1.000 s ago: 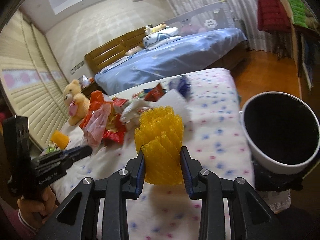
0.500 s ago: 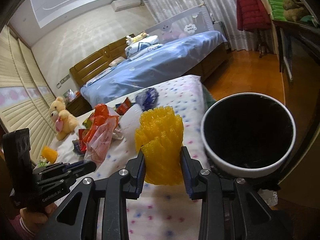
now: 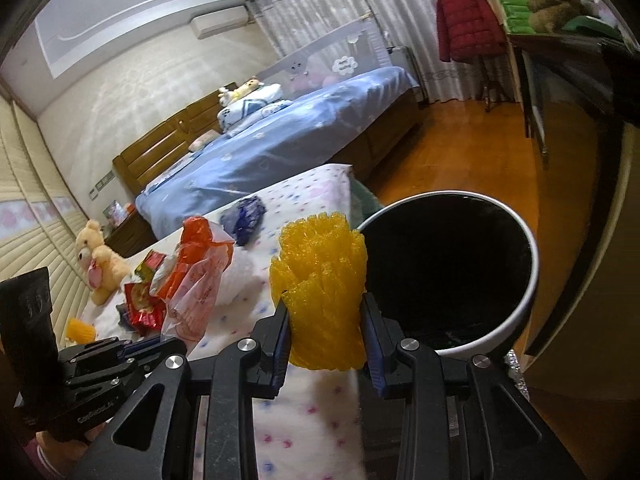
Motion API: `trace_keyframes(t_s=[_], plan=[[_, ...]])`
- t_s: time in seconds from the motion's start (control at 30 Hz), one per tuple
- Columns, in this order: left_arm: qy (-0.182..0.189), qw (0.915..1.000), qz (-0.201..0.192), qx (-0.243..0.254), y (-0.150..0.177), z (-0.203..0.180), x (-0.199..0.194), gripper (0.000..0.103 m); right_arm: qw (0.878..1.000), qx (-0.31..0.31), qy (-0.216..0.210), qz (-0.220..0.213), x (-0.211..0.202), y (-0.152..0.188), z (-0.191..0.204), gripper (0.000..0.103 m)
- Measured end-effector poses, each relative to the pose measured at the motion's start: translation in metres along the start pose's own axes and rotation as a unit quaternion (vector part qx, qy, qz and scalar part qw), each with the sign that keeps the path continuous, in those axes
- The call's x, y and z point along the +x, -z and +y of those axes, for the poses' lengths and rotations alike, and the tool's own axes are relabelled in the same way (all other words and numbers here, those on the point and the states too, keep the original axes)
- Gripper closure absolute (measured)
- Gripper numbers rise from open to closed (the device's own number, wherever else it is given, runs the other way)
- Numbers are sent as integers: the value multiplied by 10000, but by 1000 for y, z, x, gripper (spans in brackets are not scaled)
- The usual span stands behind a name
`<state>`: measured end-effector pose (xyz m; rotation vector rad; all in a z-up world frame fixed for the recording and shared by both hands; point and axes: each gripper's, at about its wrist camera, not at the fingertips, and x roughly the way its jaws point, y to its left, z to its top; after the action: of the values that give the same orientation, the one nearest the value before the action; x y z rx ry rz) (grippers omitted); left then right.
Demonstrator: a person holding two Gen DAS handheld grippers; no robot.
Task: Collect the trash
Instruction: 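Carry the yellow foam net with the right tool over the black bin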
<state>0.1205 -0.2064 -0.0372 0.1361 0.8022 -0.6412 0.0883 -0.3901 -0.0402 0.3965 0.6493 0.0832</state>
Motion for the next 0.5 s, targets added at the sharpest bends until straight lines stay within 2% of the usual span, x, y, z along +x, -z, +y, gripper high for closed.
trace_keyframes(t_s=[0.5], plan=[[289, 9984, 256, 417, -24, -43, 41, 94, 9982, 331, 507, -21, 5, -19, -51, 70]])
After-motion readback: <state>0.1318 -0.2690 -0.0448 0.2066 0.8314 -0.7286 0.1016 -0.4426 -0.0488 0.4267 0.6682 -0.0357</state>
